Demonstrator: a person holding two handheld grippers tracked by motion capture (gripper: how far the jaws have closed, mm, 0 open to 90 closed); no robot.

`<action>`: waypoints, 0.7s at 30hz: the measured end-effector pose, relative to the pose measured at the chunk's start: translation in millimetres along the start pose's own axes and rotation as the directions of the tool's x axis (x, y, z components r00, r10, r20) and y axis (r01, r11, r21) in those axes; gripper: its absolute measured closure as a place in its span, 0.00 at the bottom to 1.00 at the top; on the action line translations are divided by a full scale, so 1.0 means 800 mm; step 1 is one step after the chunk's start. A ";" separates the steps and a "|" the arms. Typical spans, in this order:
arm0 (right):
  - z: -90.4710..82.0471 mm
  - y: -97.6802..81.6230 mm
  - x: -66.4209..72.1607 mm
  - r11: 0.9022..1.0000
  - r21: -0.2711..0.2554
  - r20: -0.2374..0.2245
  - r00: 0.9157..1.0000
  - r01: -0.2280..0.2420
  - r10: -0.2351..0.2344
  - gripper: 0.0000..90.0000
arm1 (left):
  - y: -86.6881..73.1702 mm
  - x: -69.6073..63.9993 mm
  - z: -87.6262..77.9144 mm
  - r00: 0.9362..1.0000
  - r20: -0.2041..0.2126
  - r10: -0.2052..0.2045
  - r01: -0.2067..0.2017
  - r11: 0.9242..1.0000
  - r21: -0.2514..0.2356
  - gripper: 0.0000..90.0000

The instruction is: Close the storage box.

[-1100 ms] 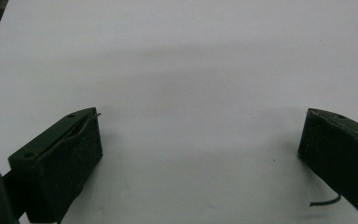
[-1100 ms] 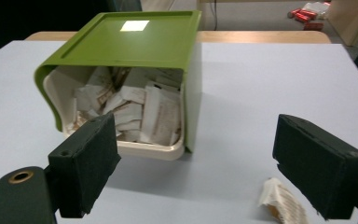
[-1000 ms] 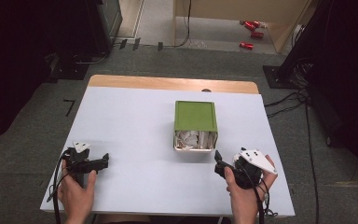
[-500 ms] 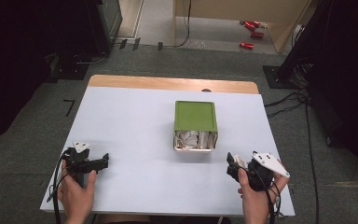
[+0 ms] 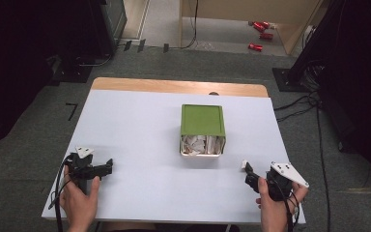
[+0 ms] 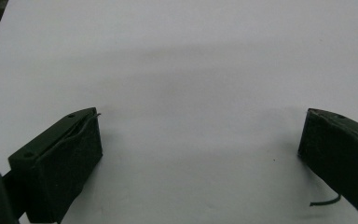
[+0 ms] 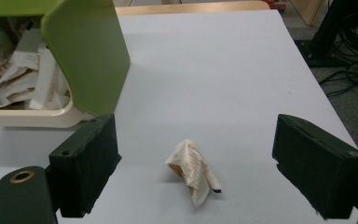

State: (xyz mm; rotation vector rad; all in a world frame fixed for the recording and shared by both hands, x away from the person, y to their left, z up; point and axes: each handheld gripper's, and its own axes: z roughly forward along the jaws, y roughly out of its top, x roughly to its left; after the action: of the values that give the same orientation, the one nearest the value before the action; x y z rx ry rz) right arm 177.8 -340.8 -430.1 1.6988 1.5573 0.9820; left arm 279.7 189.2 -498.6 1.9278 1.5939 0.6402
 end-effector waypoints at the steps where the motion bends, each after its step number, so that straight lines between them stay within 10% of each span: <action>1: 0.001 -0.001 -0.002 1.000 0.000 0.002 1.000 -0.002 0.002 0.16 | 0.000 0.000 0.000 1.000 0.000 0.000 0.000 1.000 0.000 0.00; 21: 0.021 -0.038 -0.051 0.997 0.070 0.051 0.999 -0.017 0.014 0.18 | 0.000 0.000 0.000 1.000 0.000 0.000 0.000 1.000 0.000 0.00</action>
State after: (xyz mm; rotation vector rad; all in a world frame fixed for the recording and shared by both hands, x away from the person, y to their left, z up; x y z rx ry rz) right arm 174.9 -377.6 -469.4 1.7726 1.5645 0.8948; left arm 279.6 189.2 -498.6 1.9278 1.5938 0.6404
